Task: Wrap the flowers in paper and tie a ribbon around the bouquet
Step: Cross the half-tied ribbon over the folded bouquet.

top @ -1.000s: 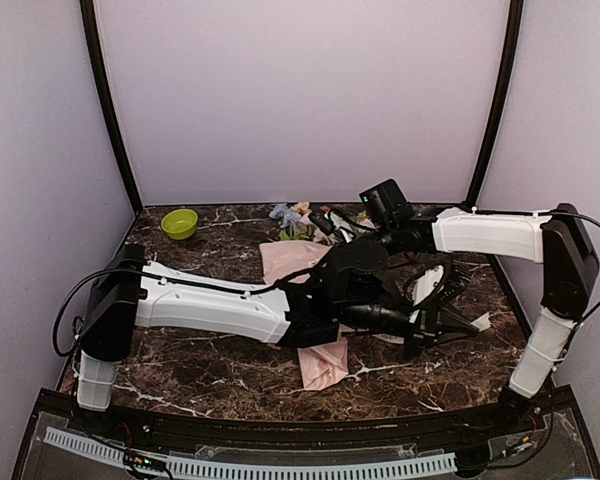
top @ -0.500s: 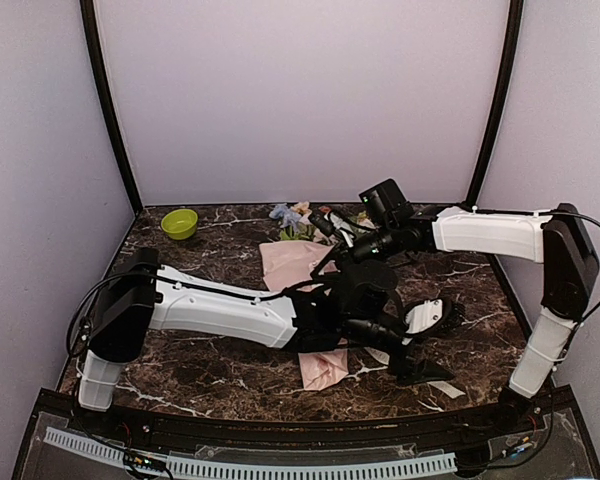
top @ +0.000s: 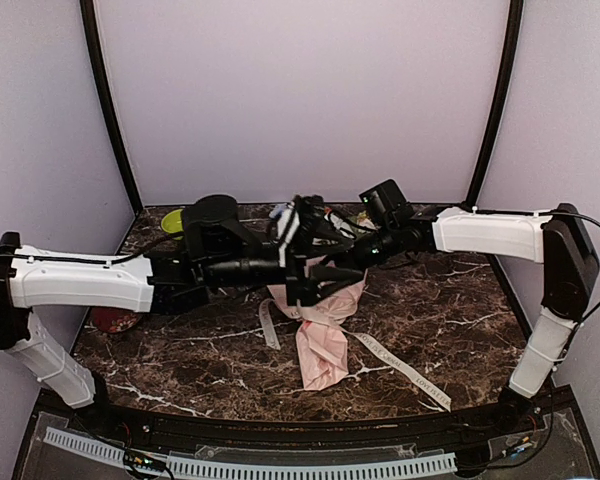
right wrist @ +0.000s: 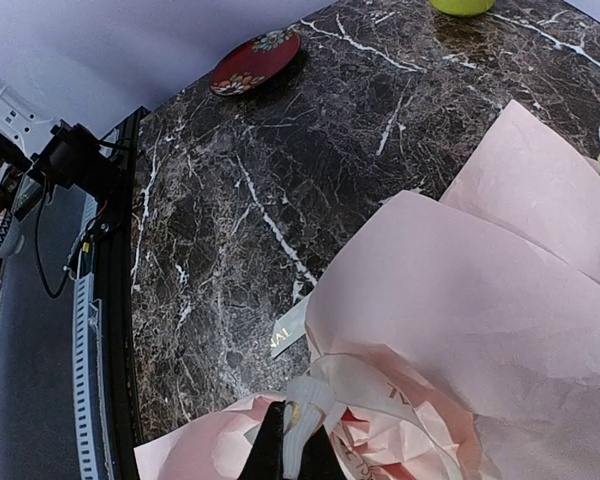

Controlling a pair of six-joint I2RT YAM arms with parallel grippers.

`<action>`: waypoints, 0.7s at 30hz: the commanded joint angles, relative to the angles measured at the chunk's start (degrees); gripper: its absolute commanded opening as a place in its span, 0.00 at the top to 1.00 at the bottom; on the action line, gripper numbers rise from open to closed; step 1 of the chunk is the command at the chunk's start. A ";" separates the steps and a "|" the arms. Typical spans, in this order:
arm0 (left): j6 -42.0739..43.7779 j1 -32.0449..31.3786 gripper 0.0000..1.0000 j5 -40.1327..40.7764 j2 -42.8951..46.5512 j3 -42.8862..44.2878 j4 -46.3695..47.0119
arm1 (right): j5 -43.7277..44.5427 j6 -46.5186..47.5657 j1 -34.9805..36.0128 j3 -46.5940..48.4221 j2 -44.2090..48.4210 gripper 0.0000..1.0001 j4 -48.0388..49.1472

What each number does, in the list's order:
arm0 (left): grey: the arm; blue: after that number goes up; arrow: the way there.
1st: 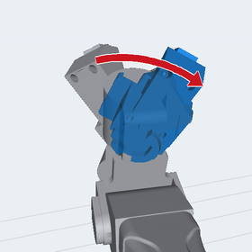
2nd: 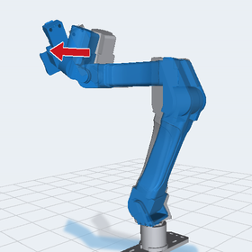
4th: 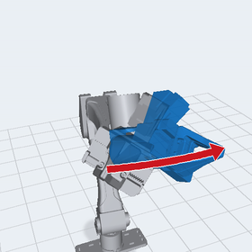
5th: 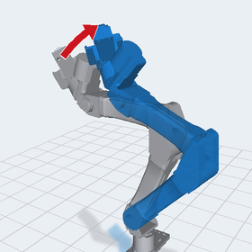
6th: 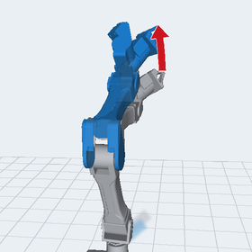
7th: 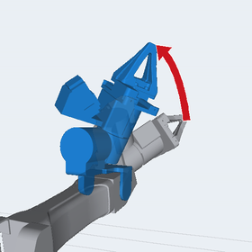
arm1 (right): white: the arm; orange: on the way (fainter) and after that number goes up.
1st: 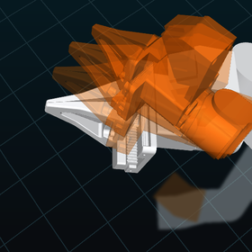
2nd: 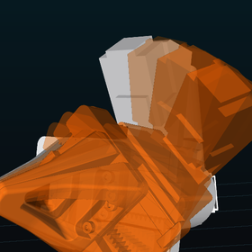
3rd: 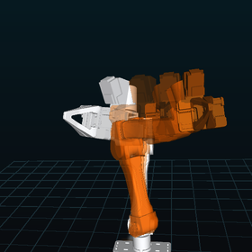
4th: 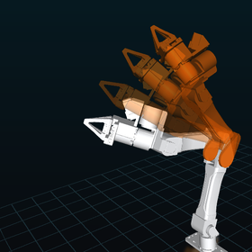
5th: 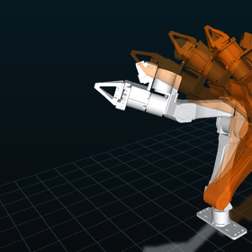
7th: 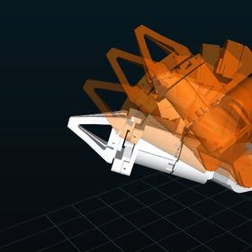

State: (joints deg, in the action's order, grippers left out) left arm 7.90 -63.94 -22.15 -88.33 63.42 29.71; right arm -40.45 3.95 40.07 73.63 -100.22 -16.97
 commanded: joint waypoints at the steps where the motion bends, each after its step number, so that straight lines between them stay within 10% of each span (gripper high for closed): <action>1: -7.51 6.42 0.46 8.09 5.64 -11.21 5.25 | -0.62 -1.63 0.07 -0.99 2.14 1.00 2.90; 13: -10.34 11.73 0.36 10.95 -1.13 -25.68 19.66 | -0.30 -3.80 1.55 -1.72 3.87 1.00 4.22; 21: -10.02 11.74 0.36 7.37 -10.57 -20.72 23.00 | -0.21 -4.12 2.81 -1.90 3.68 1.00 4.66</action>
State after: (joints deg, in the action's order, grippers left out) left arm -1.78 -52.23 -13.04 -96.25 39.31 48.21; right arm -40.47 0.51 42.09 72.38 -98.04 -14.52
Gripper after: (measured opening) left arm 0.653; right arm 0.005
